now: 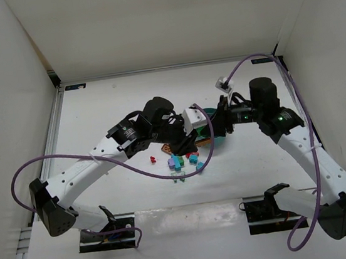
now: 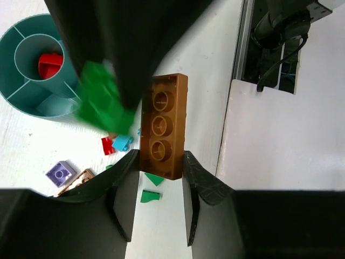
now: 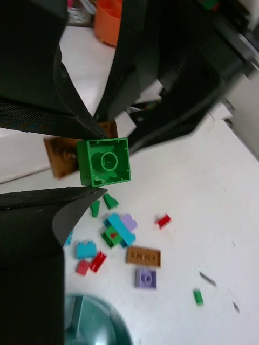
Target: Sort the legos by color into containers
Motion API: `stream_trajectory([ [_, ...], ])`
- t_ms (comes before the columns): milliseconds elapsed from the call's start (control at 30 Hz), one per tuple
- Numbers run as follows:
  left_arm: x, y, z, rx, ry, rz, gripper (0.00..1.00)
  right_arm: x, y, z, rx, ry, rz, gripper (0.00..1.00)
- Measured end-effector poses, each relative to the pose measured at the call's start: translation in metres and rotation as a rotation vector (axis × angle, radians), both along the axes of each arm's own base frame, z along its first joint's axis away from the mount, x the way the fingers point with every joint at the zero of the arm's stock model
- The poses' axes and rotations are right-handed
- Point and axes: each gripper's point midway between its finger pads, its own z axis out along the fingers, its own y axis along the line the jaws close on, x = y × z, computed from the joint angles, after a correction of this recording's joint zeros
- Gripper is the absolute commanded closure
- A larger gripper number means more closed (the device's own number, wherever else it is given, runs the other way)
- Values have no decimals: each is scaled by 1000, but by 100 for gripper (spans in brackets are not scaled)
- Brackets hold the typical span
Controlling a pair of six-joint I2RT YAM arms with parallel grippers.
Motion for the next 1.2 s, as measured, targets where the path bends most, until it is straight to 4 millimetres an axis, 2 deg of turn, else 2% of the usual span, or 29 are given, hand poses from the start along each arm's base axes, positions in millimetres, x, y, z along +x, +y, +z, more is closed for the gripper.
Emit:
stream_trajectory([
  [67,1,1,-1,-3,-3,8,96,13,-8,5,22,5,-70,100],
  [200,1,3,-7,7,4,25,97,45,-37,12,72,12,-244,100],
  [400,5,5,-16,23,16,66,98,66,-59,11,68,27,-410,100],
  [533,19,10,-21,39,15,166,98,81,-76,-13,-15,88,-557,100],
  [700,58,29,-18,8,67,373,98,97,-99,-59,-174,205,-723,100],
  [767,75,40,-20,-2,104,451,98,98,-102,-77,-259,245,-748,100],
  [867,94,46,-26,4,149,522,98,96,-95,-100,-397,269,-734,100],
  [1033,96,45,-38,28,197,546,98,83,-78,-125,-576,262,-672,100],
  [1200,96,45,-38,24,210,551,98,88,-82,-133,-650,269,-689,100],
])
